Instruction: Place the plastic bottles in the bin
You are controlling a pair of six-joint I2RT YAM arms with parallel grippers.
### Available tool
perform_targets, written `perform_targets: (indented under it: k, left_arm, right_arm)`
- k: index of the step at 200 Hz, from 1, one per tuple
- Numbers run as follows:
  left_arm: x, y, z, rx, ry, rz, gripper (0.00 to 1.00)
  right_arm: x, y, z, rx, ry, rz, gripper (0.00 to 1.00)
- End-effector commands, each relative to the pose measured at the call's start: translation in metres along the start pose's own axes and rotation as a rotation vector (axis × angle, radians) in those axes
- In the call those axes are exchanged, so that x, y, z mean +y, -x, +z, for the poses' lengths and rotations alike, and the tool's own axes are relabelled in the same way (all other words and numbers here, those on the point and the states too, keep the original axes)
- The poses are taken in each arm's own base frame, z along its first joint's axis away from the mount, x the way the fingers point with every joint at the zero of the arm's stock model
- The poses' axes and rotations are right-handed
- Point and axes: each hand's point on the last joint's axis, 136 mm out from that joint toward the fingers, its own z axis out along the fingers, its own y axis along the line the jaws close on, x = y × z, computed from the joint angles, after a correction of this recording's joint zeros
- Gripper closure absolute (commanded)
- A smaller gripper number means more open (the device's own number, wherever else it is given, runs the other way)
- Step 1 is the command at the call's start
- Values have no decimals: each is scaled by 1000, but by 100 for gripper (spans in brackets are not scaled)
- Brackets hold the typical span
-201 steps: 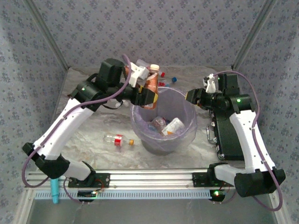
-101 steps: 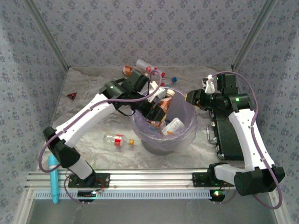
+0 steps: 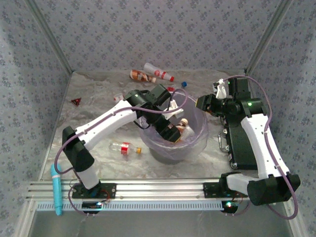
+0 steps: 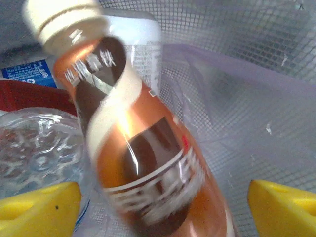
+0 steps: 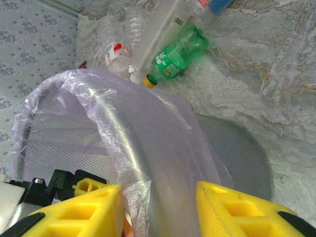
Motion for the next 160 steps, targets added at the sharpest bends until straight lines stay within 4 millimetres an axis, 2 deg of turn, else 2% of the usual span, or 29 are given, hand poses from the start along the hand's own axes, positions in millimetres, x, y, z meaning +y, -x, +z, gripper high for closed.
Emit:
perform_targets:
  k: [1, 26, 53, 87, 118, 160]
  left_arm:
    - [-13, 13, -13, -61, -23, 50, 11]
    - [-10, 22, -15, -100, -8, 52, 18]
    - [-8, 22, -5, -87, -24, 25, 40]
    - [0, 11, 14, -32, -32, -5, 55]
    - [6, 2, 25, 16, -22, -23, 58]
    - [1, 14, 10, -36, -3, 12, 58]
  right_arm:
    - [-3, -2, -1, 9, -12, -13, 57]
    - [-4, -2, -2, 5, -14, -13, 56]
    - [-6, -2, -2, 5, -18, -13, 56]
    - [-8, -1, -5, 0, -21, -11, 56]
    - [-8, 0, -5, -4, -22, -11, 56]
    - [-7, 1, -6, -9, -19, -8, 57]
